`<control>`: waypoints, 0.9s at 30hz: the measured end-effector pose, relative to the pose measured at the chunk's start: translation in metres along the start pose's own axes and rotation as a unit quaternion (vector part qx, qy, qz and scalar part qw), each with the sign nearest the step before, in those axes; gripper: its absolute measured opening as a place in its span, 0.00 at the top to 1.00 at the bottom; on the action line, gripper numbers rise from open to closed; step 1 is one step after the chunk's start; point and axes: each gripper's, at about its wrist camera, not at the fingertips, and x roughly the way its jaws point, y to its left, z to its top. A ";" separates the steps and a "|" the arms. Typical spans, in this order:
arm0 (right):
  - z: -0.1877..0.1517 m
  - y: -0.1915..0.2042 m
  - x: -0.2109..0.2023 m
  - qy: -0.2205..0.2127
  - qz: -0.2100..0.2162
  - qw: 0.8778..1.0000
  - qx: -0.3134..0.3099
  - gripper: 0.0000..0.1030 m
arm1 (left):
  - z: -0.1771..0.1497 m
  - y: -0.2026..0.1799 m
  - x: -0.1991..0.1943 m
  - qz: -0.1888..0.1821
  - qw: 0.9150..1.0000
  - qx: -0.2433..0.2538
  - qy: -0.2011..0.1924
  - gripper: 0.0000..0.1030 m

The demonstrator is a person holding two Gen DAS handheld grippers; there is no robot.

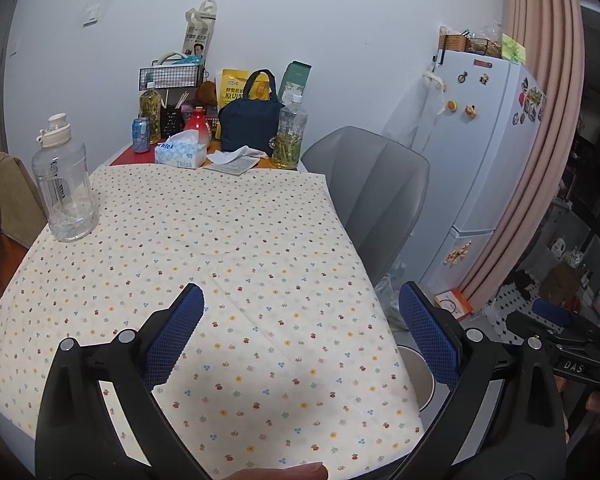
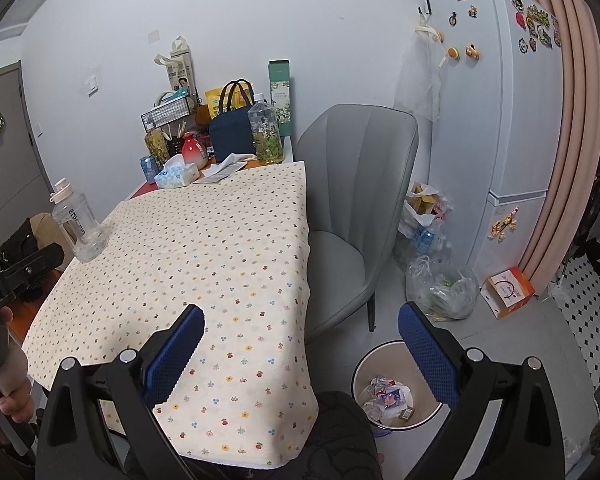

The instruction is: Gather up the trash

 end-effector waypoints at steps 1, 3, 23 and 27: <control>0.000 0.001 0.000 0.000 0.000 1.000 -0.001 0.08 | 0.000 0.000 0.000 0.000 1.000 0.000 0.000 0.06; 0.000 0.002 0.001 0.000 0.001 1.000 -0.002 0.07 | 0.000 0.000 0.000 0.001 1.000 -0.001 0.000 0.06; 0.000 0.015 0.011 0.002 0.011 1.000 -0.001 0.07 | -0.003 0.005 0.003 0.003 1.000 -0.006 0.004 0.06; -0.001 0.016 0.012 0.002 0.012 1.000 -0.001 0.08 | -0.003 0.007 0.003 0.004 1.000 -0.008 0.004 0.06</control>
